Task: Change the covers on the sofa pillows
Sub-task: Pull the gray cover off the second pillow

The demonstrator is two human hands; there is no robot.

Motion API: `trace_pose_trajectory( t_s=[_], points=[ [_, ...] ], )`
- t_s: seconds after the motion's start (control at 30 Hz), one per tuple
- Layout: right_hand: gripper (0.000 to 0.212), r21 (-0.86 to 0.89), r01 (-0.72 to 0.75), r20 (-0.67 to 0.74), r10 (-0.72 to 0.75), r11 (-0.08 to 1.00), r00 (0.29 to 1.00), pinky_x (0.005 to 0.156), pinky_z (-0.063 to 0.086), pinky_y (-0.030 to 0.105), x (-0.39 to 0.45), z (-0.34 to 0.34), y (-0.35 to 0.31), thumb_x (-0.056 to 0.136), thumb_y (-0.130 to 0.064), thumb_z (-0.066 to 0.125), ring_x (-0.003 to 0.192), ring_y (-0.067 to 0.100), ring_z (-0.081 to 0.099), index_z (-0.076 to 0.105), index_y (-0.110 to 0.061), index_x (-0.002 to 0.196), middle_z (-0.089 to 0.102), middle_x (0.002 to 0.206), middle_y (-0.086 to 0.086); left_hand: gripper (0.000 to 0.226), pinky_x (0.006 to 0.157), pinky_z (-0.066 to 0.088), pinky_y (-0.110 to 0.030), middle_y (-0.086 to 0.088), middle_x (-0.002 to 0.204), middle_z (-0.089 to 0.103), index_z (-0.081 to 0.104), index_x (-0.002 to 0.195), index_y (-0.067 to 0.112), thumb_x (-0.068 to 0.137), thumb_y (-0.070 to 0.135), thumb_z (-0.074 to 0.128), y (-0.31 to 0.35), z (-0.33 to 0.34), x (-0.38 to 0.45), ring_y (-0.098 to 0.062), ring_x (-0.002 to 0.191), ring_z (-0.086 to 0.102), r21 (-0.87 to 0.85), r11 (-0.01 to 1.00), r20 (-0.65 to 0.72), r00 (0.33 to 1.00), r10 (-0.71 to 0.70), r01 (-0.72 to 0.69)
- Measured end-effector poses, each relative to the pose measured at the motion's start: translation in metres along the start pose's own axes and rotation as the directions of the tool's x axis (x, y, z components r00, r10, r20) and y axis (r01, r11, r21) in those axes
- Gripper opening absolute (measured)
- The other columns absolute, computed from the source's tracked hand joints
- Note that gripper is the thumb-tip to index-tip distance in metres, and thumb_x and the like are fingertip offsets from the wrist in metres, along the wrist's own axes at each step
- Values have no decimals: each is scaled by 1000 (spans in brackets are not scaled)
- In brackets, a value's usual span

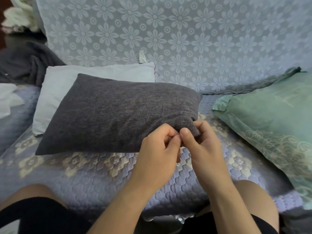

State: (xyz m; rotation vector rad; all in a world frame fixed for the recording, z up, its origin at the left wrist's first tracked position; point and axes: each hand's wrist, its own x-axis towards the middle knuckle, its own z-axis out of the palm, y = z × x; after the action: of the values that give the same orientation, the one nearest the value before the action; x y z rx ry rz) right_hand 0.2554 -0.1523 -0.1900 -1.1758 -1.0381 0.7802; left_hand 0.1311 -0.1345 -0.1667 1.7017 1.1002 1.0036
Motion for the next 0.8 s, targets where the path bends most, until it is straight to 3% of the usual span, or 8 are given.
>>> trace_pose_trajectory(
  t_s=[0.2, 0.33, 0.47, 0.53, 0.6, 0.67, 0.73, 0.8],
  points=[
    [28, -182, 122, -346, -180, 976, 921, 57, 37, 11, -4, 5, -11, 94, -14, 66, 59, -3, 44, 47, -20, 76, 47, 67, -8, 25, 53, 50, -45, 4, 59, 61, 56, 74, 25, 98, 23, 61, -13, 0, -3, -14, 52, 57, 247, 969, -173, 983, 69, -24],
    [30, -167, 147, -516, -214, 975, 830, 61, 38, 13, 19, -14, -17, 97, -21, 64, 62, -3, 40, 43, -25, 77, 44, 74, -6, 27, 49, 45, -37, 8, 60, 60, 55, 71, 26, 97, 22, 61, -29, -22, -3, -11, 52, 55, 341, 938, -299, 953, 42, 66],
    [25, -82, 54, -675, -95, 995, 731, 74, 46, 32, 47, -39, -6, 93, -33, 66, 76, 8, 47, 45, -25, 82, 50, 83, -4, 24, 56, 40, -34, 8, 61, 59, 55, 73, 23, 96, 19, 61, -48, -54, 7, -9, 61, 57, 349, 921, -488, 873, 20, 174],
    [20, -310, -105, -673, -140, 945, 727, 87, 43, 31, 49, -45, -1, 92, -31, 66, 92, 17, 54, 50, -21, 95, 56, 98, 3, 24, 57, 41, -35, 7, 62, 58, 54, 75, 24, 96, 17, 60, -51, -57, 6, -11, 62, 57, 346, 926, -483, 875, 39, 150],
    [27, -586, -80, -585, -352, 807, 731, 97, 31, 20, 36, -36, -1, 91, -25, 66, 111, 28, 49, 56, -12, 113, 56, 116, 13, 24, 58, 44, -36, 9, 65, 58, 52, 76, 25, 97, 15, 59, -50, -51, 2, -10, 65, 56, 373, 922, -433, 898, 79, 99],
    [36, -737, 153, -255, -481, 658, 839, 101, 25, 17, 15, -7, -3, 91, -25, 67, 118, 27, 46, 60, -10, 122, 56, 122, 11, 24, 61, 46, -40, 10, 71, 56, 49, 77, 27, 97, 15, 58, -48, -42, 1, -12, 69, 55, 411, 911, -391, 910, 139, 37],
    [48, -798, 363, 151, -424, 481, 893, 115, 24, 33, 2, 22, 10, 88, -33, 68, 129, 27, 42, 58, -17, 132, 52, 134, 5, 20, 64, 44, -39, 8, 75, 55, 49, 79, 25, 95, 15, 57, -44, -36, 2, -14, 73, 53, 452, 891, -361, 905, 222, -38],
    [59, -857, 389, 260, -368, 338, 892, 120, 21, 52, 2, 36, 29, 88, -32, 71, 139, 31, 37, 52, -20, 142, 47, 145, 5, 15, 66, 42, -38, 7, 77, 54, 51, 81, 22, 94, 15, 56, -35, -30, 3, -16, 74, 52, 500, 861, -337, 894, 297, -97]
  ],
)
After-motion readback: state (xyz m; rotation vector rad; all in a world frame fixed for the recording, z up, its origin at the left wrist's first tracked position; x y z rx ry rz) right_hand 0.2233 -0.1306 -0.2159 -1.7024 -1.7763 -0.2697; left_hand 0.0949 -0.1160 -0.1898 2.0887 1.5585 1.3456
